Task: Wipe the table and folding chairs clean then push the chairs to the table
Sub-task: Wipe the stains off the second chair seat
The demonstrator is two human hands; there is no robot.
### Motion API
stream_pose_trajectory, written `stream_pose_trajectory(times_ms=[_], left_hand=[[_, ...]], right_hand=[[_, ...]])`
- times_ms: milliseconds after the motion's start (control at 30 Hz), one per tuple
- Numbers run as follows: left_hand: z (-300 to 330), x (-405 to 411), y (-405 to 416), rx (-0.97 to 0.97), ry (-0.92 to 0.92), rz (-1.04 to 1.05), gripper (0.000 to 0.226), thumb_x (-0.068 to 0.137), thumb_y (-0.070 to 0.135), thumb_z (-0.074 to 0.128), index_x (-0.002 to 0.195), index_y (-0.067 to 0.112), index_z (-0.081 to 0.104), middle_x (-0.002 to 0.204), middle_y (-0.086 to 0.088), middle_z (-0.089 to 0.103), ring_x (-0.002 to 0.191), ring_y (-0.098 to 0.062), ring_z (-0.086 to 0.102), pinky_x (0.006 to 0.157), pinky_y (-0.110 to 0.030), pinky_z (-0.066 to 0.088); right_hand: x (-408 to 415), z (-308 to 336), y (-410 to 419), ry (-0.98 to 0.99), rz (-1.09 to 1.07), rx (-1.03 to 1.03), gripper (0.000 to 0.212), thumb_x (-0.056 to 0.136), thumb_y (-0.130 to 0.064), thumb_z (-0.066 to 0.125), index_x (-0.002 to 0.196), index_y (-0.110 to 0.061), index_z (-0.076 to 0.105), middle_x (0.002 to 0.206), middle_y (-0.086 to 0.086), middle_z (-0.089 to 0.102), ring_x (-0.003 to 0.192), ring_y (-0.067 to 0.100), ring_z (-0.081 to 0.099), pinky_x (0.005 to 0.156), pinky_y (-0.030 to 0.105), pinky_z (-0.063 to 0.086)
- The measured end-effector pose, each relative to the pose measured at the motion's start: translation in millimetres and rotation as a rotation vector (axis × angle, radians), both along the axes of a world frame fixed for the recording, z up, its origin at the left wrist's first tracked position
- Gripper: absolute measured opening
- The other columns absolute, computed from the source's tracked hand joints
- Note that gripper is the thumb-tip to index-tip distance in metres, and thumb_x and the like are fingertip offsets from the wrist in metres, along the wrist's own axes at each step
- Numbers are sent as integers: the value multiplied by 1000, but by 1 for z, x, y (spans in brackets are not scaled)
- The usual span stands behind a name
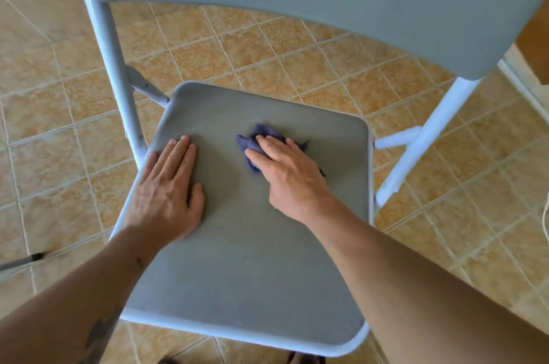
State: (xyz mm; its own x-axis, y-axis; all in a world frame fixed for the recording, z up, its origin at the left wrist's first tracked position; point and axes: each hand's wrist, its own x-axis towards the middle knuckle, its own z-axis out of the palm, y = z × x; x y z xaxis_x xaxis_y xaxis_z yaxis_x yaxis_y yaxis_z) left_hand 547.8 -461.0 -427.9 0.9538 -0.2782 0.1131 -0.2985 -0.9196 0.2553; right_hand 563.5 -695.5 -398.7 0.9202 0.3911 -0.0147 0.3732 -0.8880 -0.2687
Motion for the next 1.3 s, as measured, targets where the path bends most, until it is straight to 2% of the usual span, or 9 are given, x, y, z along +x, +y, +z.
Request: stream_pose_trajectory(times_ms=[100, 233, 467, 633, 700, 867, 967, 1167, 1300], left_hand=[[-5, -1, -17, -42, 17, 21, 69, 83, 32, 44, 143, -2, 47, 154, -19, 41, 143, -37, 38, 118, -55, 28], [-4, 6, -27, -72, 53, 10, 70, 82, 33, 47, 145, 1, 47, 156, -16, 40, 145, -33, 36, 119, -53, 27], [-4, -3, -13, -44, 97, 54, 70, 82, 33, 50, 146, 3, 46, 157, -13, 38, 147, -30, 33, 118, -53, 28], [-4, 5, 0, -25, 100, 54, 71, 83, 33, 50, 148, 4, 44, 158, -13, 37, 148, -29, 32, 119, -53, 27], [-6, 4, 1, -24, 106, 51, 70, 83, 33, 51, 147, 4, 44, 158, -12, 37, 148, -29, 32, 118, -53, 28], [-6, 7, 5, -14, 106, 58, 71, 82, 33, 52, 147, 5, 45, 158, -11, 36, 148, -29, 32, 118, -53, 28], [-3, 8, 7, 1, 121, 75, 72, 81, 34, 50, 147, 5, 44, 159, -11, 35, 148, -29, 31, 120, -52, 25], [1, 19, 11, -2, 92, 91, 70, 82, 34, 47, 145, 4, 45, 158, -12, 36, 147, -31, 33, 121, -51, 23], [0, 18, 8, 0, 87, 103, 70, 82, 35, 46, 145, 5, 45, 158, -12, 37, 147, -31, 33, 121, -51, 23]], right_hand=[[1, -2, -66, -53, -275, -58, 62, 66, -5, 63, 128, -12, 59, 136, 14, 53, 122, 36, 50, 101, 45, 43], [14, 4, -101, -46, -734, 67, 66, 72, 8, 53, 136, -11, 52, 147, 10, 44, 134, 32, 38, 101, 44, 41], [75, -6, 48, -57, -204, 213, 53, 70, 5, 57, 122, -4, 61, 133, 17, 54, 120, 39, 49, 98, 50, 43], [111, -21, 101, 41, 27, 71, 58, 83, -8, 56, 140, -14, 49, 153, 9, 38, 143, 27, 28, 117, 46, 18], [111, -28, 86, 26, 58, 50, 57, 84, -8, 54, 140, -16, 50, 152, 9, 39, 142, 28, 31, 116, 47, 21], [107, -30, 42, -115, -111, 154, 49, 75, -3, 49, 121, -8, 65, 133, 12, 56, 122, 33, 50, 104, 47, 40], [96, -28, 6, -114, -249, 129, 53, 76, -6, 42, 124, -12, 64, 131, 7, 57, 114, 31, 51, 98, 40, 45], [70, -23, -66, -154, -495, -53, 59, 73, -7, 40, 127, -8, 62, 131, 17, 56, 110, 40, 51, 99, 50, 42], [59, -17, -68, -100, -602, -76, 59, 67, 7, 57, 125, -5, 63, 133, 20, 55, 118, 44, 49, 105, 57, 36]])
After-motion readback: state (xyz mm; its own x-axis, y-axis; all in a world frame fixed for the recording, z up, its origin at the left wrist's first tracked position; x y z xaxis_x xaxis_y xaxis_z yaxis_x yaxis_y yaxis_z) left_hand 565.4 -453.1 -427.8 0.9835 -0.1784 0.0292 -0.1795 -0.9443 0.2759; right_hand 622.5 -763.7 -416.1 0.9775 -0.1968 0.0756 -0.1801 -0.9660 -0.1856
